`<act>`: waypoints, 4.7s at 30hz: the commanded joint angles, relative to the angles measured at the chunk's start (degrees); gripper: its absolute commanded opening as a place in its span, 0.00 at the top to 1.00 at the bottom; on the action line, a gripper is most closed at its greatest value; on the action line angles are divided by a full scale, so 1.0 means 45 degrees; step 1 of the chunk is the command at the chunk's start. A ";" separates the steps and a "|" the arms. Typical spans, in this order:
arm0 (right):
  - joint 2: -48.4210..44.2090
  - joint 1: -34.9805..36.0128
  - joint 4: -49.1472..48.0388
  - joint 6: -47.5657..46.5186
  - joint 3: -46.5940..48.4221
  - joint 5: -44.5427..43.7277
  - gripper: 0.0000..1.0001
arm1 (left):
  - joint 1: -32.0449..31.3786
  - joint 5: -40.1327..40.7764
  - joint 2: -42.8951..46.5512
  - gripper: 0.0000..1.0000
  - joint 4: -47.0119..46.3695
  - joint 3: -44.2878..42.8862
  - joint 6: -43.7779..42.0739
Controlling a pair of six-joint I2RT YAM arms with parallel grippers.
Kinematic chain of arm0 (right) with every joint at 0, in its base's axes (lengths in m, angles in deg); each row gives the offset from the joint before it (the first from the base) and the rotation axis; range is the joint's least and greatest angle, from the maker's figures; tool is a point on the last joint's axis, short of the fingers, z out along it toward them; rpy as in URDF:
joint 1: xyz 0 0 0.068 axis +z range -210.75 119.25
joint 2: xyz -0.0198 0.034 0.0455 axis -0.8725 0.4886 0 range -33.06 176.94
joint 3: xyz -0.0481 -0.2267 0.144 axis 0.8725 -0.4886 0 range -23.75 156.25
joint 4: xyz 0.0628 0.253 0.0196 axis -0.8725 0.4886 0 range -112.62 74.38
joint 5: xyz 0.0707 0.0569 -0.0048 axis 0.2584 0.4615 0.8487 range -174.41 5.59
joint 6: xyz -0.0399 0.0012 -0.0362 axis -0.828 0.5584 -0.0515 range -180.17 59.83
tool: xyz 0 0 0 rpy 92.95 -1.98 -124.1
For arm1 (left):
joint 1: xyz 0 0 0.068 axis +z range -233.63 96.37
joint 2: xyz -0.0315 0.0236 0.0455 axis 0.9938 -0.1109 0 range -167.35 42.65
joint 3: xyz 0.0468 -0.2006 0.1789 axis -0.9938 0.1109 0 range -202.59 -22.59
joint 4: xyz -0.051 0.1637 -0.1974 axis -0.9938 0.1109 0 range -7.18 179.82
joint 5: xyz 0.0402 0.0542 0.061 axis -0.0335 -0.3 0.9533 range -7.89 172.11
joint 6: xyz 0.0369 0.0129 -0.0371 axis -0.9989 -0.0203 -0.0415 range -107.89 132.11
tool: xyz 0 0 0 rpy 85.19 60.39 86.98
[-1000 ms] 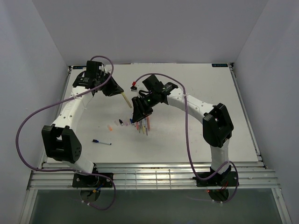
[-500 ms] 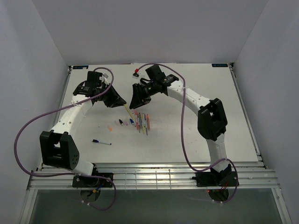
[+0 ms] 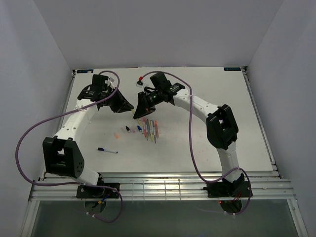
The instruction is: Open the pen caps
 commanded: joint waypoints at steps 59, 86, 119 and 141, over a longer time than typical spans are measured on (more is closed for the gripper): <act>-0.0525 -0.2082 0.1966 -0.1905 -0.3927 -0.4795 0.75 | 0.1012 0.3813 -0.2939 0.99 0.2644 0.1171 -0.1503; -0.0603 -0.2082 0.1966 -0.1925 -0.3575 -0.4424 0.68 | 0.0640 0.4439 -0.4756 0.52 0.2527 0.0097 -0.1230; -0.1736 -0.1379 0.1419 -0.1612 -0.4259 -0.3174 0.69 | 0.4430 0.6608 0.0715 0.46 0.5906 0.2459 0.5195; -0.1833 -0.1379 0.1400 -0.1769 -0.4298 -0.2999 0.70 | 0.4449 0.7213 -0.1064 0.47 0.4560 0.4119 0.6056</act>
